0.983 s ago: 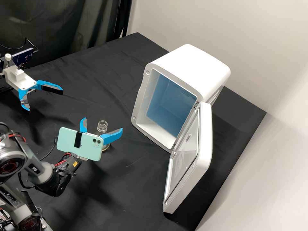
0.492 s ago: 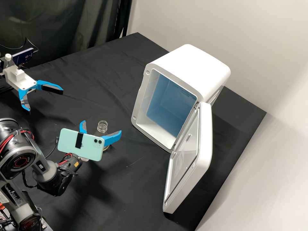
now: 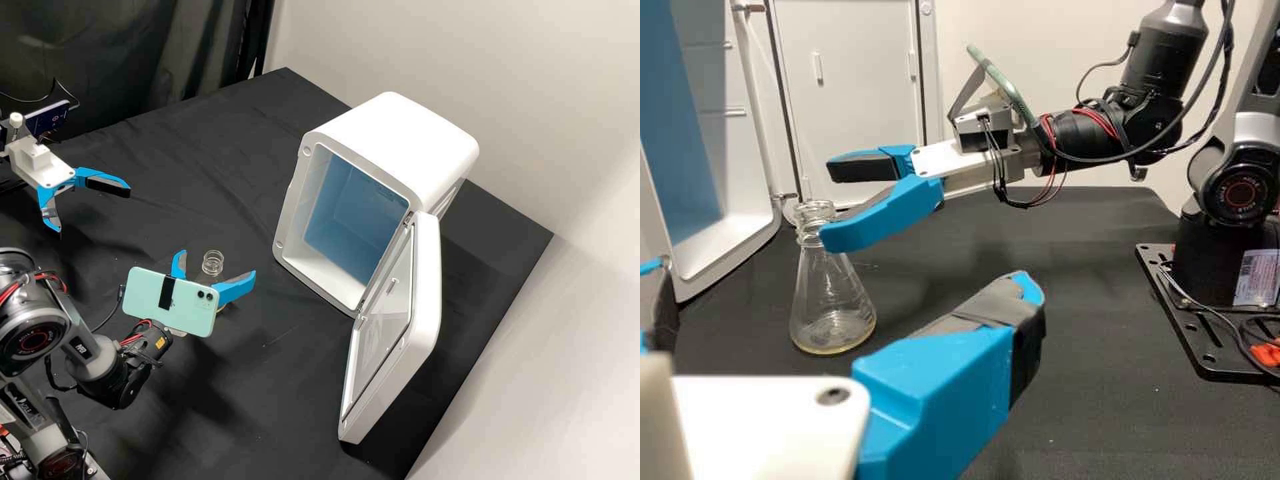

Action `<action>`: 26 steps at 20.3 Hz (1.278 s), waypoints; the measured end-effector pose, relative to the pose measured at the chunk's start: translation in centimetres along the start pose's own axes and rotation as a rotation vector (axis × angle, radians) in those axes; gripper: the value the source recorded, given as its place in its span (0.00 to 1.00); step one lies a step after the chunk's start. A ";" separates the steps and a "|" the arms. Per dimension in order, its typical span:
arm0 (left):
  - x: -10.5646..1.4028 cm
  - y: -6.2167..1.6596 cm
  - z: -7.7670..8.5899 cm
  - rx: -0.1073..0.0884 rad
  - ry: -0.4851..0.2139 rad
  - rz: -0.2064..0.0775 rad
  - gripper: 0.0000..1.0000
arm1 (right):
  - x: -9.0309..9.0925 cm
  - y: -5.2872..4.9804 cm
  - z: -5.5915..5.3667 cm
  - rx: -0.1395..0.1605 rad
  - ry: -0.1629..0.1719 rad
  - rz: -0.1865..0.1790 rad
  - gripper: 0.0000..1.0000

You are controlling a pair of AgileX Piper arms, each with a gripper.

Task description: Place the flask in the incubator

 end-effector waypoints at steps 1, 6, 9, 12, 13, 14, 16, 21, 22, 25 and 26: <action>0.0 0.00 0.0 0.000 0.000 0.000 1.00 | 0.0 0.0 0.0 0.000 -0.002 0.001 0.00; 0.0 0.00 0.0 0.000 0.000 0.000 1.00 | -0.1 0.1 0.0 -0.002 -0.003 0.008 0.00; 0.0 0.00 0.0 0.000 0.000 0.000 1.00 | -0.1 0.1 0.0 -0.002 -0.003 0.008 0.00; 0.0 0.00 0.0 0.000 0.000 0.000 1.00 | -0.1 0.1 0.0 -0.002 -0.003 0.008 0.00; 0.0 0.00 0.0 0.000 0.000 0.000 1.00 | -0.1 0.1 0.0 -0.002 -0.003 0.008 0.00; 0.0 0.00 0.0 0.000 0.000 0.000 1.00 | -0.1 0.1 0.0 -0.002 -0.003 0.008 0.00; 0.0 0.00 0.0 0.000 0.000 0.000 1.00 | -0.1 0.1 0.0 -0.002 -0.003 0.008 0.00; 0.0 0.00 0.0 0.000 0.000 0.000 1.00 | -0.1 0.2 0.1 -0.001 -0.009 0.012 0.00; 0.0 0.00 0.0 0.000 0.000 0.000 1.00 | -0.1 0.2 0.1 -0.001 -0.009 0.012 0.00; 0.0 0.09 0.1 0.005 -0.001 0.005 1.00 | -0.1 0.2 0.1 -0.001 -0.009 0.012 0.00; 0.0 0.09 0.1 0.005 -0.001 0.005 1.00 | -0.1 0.2 0.1 -0.001 -0.009 0.012 0.00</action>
